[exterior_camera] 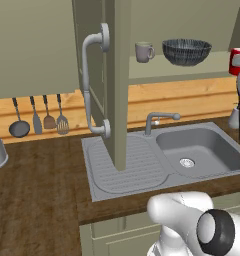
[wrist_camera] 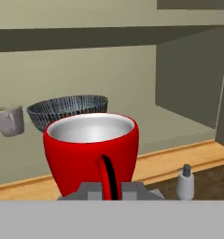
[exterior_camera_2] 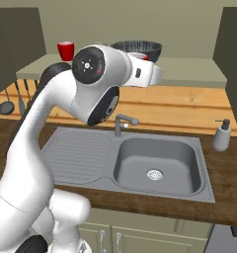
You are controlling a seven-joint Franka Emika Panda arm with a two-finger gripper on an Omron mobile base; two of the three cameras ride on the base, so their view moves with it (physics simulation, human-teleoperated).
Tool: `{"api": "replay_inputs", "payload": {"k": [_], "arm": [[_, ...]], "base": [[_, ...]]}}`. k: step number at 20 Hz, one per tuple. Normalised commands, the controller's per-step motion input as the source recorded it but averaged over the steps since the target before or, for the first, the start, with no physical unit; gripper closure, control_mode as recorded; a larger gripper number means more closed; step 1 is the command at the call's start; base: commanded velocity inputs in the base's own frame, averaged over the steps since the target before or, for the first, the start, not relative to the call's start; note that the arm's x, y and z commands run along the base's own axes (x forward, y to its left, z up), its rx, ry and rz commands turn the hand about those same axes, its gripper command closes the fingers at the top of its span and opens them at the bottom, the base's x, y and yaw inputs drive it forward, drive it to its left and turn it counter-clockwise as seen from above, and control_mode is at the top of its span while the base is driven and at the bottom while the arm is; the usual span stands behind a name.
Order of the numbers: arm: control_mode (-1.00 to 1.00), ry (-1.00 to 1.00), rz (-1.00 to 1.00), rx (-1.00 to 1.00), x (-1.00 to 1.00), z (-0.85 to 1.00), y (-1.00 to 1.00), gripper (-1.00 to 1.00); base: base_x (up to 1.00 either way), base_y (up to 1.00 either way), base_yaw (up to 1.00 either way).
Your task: Gather all objects into one cabinet and sort the glasses and bowls to opposite sides.
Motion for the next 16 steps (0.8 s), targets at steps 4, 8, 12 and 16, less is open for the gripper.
{"api": "replay_inputs", "payload": {"k": [4,8,12,16], "arm": [[-1.0,0.0,0.05,0.0,-0.54,0.07,0.97,1.0],[-1.0,0.0,0.08,0.0,-0.51,0.05,0.96,1.0],[-1.0,-0.02,0.11,0.0,-0.4,0.04,0.94,1.0],[-1.0,-0.01,0.16,-0.02,-0.24,0.01,0.83,1.0]], "base": [[0.0,0.0,0.0],[0.0,0.0,0.0],[0.0,0.0,0.0],[0.0,0.0,0.0]]}}
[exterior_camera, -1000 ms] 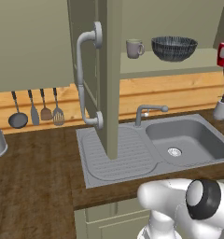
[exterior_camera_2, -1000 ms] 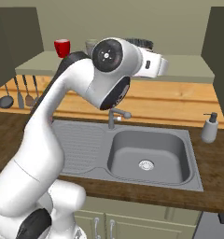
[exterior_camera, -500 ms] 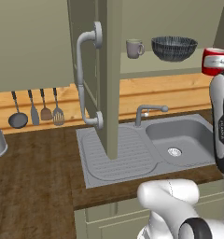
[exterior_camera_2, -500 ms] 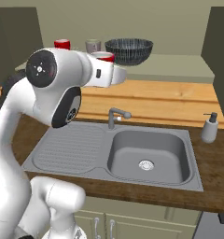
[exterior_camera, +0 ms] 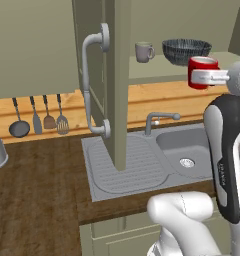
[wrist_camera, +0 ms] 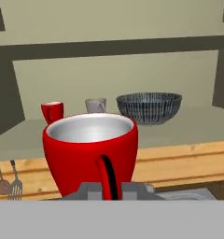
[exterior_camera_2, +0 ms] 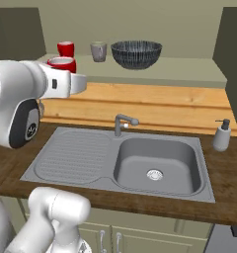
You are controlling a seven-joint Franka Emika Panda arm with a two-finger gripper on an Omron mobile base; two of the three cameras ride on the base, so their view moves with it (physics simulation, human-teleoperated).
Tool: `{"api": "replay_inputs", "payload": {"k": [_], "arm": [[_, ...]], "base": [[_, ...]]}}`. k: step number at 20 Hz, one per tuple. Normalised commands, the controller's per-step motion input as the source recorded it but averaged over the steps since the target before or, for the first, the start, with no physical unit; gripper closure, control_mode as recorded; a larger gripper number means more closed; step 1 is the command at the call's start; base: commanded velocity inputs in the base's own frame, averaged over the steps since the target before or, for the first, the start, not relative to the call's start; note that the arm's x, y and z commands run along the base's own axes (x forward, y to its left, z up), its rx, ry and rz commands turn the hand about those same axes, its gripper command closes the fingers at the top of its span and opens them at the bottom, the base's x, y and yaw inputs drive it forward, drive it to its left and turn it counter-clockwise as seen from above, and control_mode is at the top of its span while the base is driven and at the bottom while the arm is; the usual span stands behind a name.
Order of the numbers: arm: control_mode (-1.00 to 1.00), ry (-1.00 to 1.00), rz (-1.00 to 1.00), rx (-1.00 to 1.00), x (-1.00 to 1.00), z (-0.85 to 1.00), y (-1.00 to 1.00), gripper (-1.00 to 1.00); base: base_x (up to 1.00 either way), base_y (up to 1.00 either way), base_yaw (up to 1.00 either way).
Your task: Gather all objects into one cabinet and sort the glasses and bowls to opposite sides.
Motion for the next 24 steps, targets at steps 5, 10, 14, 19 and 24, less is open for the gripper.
{"api": "replay_inputs", "payload": {"k": [5,10,14,19,24], "arm": [[-1.0,0.01,0.07,-0.06,0.31,-0.08,0.39,1.0],[-1.0,0.0,0.0,0.0,0.54,0.02,0.03,1.0],[-1.0,0.0,0.0,0.0,0.3,0.0,0.29,1.0],[-1.0,0.0,0.01,0.01,0.26,0.01,0.43,1.0],[-1.0,0.0,0.0,0.06,0.6,0.03,0.15,1.0]], "base": [[0.0,0.0,0.0],[0.0,0.0,0.0],[0.0,0.0,0.0],[0.0,0.0,0.0],[0.0,0.0,0.0]]}}
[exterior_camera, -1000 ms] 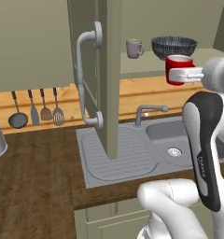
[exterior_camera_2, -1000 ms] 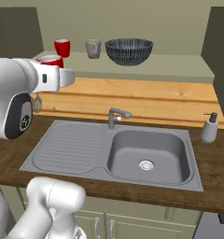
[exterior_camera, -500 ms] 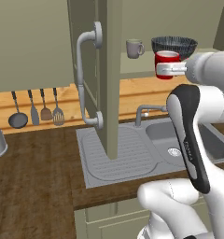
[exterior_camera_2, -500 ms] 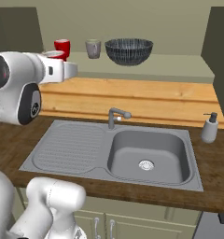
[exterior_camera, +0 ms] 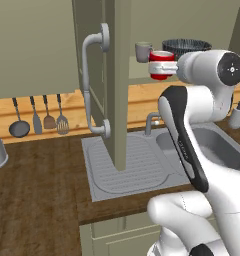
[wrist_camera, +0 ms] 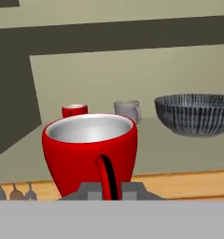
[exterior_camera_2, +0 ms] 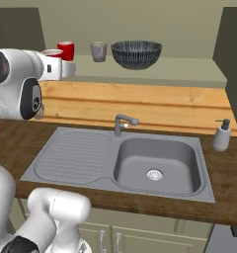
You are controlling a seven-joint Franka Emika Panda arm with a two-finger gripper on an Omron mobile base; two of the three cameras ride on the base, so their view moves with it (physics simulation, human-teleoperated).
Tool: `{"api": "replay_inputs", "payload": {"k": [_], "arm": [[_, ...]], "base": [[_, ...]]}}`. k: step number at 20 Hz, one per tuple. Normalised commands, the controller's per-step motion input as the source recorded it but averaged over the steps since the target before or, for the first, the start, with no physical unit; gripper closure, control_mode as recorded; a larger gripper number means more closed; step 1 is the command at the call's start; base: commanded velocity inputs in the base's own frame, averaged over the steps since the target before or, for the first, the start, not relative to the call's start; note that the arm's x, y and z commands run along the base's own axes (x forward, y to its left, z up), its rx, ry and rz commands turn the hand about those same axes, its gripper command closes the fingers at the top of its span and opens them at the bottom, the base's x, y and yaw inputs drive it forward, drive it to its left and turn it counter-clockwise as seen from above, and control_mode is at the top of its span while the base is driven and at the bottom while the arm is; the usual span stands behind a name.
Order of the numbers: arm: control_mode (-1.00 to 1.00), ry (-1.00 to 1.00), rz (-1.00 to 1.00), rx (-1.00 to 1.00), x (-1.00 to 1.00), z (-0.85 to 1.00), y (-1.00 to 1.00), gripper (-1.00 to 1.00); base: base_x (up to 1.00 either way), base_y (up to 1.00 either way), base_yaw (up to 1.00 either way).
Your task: Gather all objects into one cabinet and sort the glasses and bowls to opposite sides.
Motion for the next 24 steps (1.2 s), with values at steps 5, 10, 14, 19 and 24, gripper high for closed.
{"api": "replay_inputs", "payload": {"k": [5,10,14,19,24], "arm": [[-1.0,0.0,0.02,0.03,0.67,0.0,0.14,1.0],[-1.0,0.0,0.1,0.0,0.5,-0.01,0.28,1.0],[-1.0,0.0,0.05,0.0,0.46,-0.05,0.07,1.0],[-1.0,0.0,0.0,0.0,0.45,-0.18,0.0,1.0],[-1.0,0.0,-0.01,-0.01,0.48,-0.21,0.03,1.0]], "base": [[0.0,0.0,0.0],[0.0,0.0,0.0],[0.0,0.0,0.0],[0.0,0.0,0.0],[0.0,0.0,0.0]]}}
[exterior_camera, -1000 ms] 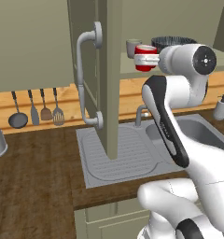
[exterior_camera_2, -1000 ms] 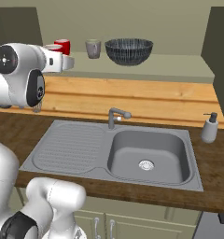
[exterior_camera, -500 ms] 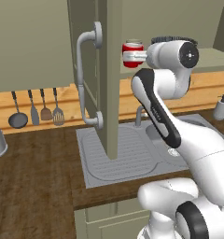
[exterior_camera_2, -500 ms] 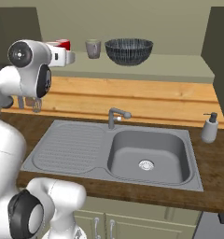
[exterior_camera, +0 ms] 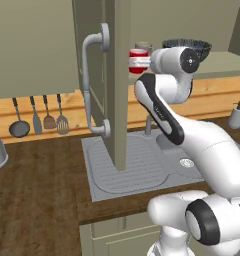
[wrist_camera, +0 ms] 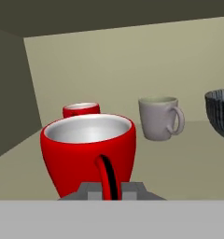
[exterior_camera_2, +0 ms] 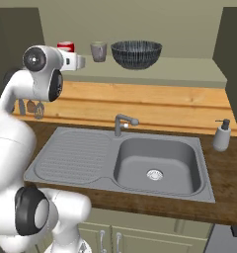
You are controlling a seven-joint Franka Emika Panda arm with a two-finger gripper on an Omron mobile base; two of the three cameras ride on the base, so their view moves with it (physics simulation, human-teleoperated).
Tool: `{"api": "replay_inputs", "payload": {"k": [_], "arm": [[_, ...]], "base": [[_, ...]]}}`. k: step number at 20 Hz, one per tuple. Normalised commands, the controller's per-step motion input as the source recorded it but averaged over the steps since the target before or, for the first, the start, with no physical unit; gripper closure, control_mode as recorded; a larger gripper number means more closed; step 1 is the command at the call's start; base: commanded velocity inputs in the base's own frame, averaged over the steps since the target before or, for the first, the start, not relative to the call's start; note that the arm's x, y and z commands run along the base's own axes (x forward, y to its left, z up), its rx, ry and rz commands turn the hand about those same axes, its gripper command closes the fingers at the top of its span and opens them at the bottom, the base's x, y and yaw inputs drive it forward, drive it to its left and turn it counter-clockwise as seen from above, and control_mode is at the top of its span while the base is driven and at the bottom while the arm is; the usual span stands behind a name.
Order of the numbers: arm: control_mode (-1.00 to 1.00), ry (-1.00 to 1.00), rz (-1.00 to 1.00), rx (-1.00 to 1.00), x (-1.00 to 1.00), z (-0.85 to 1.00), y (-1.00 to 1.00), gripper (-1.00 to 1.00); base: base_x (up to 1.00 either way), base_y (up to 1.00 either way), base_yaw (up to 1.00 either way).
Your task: Gather all objects into one cabinet and sort the glasses and bowls to opposite sides.
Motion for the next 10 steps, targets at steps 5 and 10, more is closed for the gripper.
{"api": "replay_inputs", "payload": {"k": [5,10], "arm": [[-1.0,0.0,0.0,-0.02,0.41,-0.22,0.23,1.0],[-1.0,-0.01,0.0,-0.04,0.35,-0.1,0.19,1.0]], "base": [[0.0,0.0,0.0],[0.0,0.0,0.0]]}}
